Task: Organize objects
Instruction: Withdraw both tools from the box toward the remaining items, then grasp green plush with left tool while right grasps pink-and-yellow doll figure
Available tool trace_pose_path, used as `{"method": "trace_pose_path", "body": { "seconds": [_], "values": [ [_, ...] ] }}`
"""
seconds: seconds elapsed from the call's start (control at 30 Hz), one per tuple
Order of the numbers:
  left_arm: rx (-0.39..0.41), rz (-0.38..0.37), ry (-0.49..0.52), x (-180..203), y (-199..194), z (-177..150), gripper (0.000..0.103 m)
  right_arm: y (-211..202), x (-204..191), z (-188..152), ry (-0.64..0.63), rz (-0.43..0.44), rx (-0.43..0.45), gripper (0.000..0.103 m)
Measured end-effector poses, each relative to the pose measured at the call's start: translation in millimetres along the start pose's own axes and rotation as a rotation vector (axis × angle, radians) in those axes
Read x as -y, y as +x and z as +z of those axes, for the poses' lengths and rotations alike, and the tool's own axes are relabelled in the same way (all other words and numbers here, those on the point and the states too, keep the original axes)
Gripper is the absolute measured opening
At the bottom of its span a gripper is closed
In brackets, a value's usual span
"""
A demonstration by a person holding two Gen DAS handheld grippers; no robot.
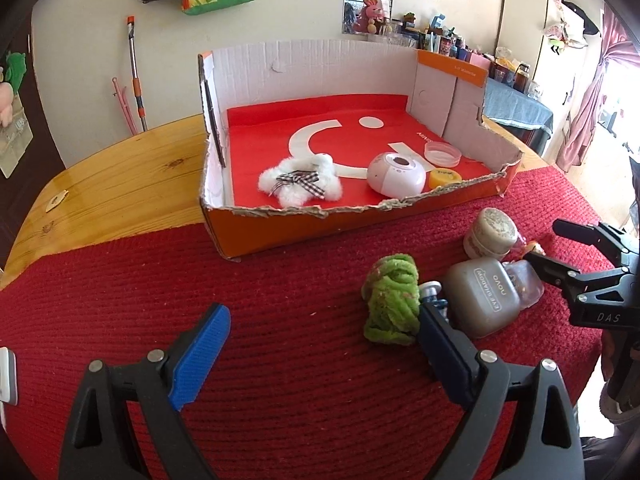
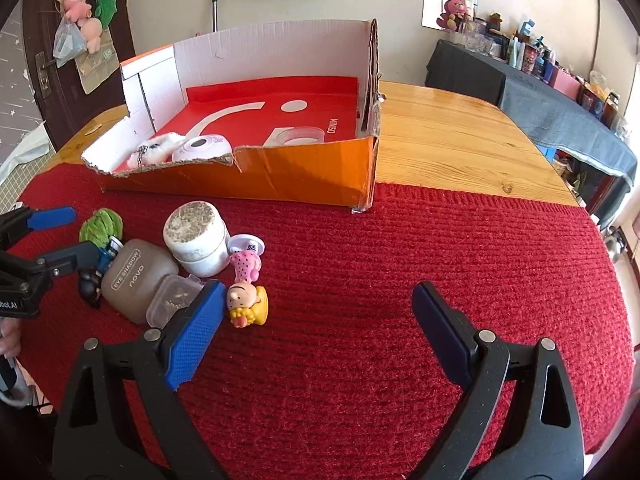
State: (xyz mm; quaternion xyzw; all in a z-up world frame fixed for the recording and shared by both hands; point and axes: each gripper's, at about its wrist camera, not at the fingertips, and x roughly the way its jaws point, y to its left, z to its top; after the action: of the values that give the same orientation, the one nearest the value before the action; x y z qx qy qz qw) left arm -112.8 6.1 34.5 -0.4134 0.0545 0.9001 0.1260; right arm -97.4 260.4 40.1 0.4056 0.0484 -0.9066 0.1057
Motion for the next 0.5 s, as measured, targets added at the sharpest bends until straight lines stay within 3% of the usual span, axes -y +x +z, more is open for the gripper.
{"method": "trace_pose_path", "body": {
  "seconds": [0.1, 0.3, 0.5],
  "values": [
    [-0.001, 0.006, 0.011, -3, 0, -1, 0.095, 0, 2, -2, -0.006, -0.025, 0.004, 0.094],
    [-0.006, -0.015, 0.033, 0, 5, 4, 0.094, 0, 4, 4, -0.016, 0.012, -0.004, 0.094],
    [-0.032, -0.065, 0.030, 4, 14, 7, 0.083, 3, -7, 10, -0.097, 0.009, -0.008, 0.093]
  ]
}}
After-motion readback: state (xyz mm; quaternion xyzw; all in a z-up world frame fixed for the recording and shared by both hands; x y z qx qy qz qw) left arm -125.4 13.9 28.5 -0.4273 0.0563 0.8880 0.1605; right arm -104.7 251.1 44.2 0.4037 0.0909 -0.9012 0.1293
